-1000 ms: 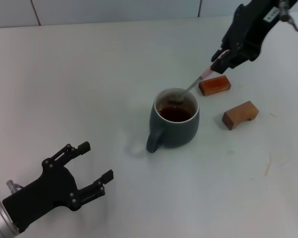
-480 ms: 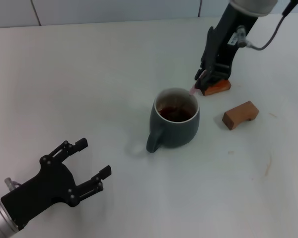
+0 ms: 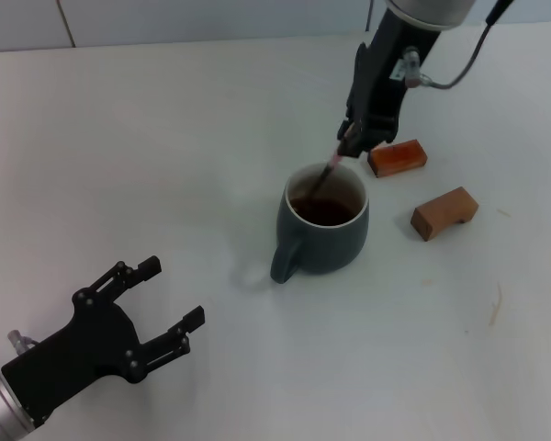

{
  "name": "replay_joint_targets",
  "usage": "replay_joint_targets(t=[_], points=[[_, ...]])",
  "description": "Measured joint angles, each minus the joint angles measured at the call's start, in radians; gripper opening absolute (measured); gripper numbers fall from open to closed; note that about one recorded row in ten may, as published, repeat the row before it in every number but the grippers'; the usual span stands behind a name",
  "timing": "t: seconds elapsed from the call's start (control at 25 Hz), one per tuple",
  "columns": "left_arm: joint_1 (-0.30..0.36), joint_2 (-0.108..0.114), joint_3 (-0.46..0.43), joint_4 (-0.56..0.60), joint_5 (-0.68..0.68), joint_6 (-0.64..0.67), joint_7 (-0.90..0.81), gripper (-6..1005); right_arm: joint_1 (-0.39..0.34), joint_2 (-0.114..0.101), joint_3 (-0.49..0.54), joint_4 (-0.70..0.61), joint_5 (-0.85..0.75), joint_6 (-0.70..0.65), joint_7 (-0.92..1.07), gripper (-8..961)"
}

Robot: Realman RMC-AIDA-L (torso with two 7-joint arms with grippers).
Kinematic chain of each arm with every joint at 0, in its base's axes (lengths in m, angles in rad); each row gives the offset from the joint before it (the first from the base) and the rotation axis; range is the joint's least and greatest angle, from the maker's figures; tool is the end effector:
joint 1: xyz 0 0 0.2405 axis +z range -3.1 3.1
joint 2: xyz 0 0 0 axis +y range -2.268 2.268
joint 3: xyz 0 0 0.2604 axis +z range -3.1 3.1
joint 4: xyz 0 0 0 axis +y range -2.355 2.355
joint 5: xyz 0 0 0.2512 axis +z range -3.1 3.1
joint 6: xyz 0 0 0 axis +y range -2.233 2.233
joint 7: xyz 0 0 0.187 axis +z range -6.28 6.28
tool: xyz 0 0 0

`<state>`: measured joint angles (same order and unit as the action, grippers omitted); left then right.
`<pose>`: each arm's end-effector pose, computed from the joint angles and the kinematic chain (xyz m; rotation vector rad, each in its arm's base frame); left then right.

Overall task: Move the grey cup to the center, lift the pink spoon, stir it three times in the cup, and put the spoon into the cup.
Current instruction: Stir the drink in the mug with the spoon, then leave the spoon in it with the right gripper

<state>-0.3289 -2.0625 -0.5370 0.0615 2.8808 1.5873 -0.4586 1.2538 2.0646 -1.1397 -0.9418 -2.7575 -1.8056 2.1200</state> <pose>-0.3401 0.2491 -0.1079 -2.4013 -0.4138 -0.8919 0.0511 0.4476 -0.0347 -2.9234 0.1634 -0.8625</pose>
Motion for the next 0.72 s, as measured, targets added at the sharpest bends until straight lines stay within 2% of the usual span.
replay_joint_targets(t=[0.2,0.32,0.52,0.72], points=[[0.000,0.000,0.000,-0.003,0.000,0.000,0.000,846,0.009,0.000,-0.003,0.020,-0.059,0.013,0.019,111],[0.000,0.000,0.000,-0.002,0.000,0.000,0.000,846,0.015,0.000,-0.006,0.021,-0.070,-0.023,0.023,111],[-0.001,0.001,0.000,0.000,0.000,0.001,0.000,846,0.028,0.010,-0.008,0.019,-0.032,-0.077,0.017,113],[-0.002,0.001,0.000,-0.001,0.000,0.001,0.000,846,0.030,0.011,-0.016,0.026,0.008,-0.027,0.016,114]])
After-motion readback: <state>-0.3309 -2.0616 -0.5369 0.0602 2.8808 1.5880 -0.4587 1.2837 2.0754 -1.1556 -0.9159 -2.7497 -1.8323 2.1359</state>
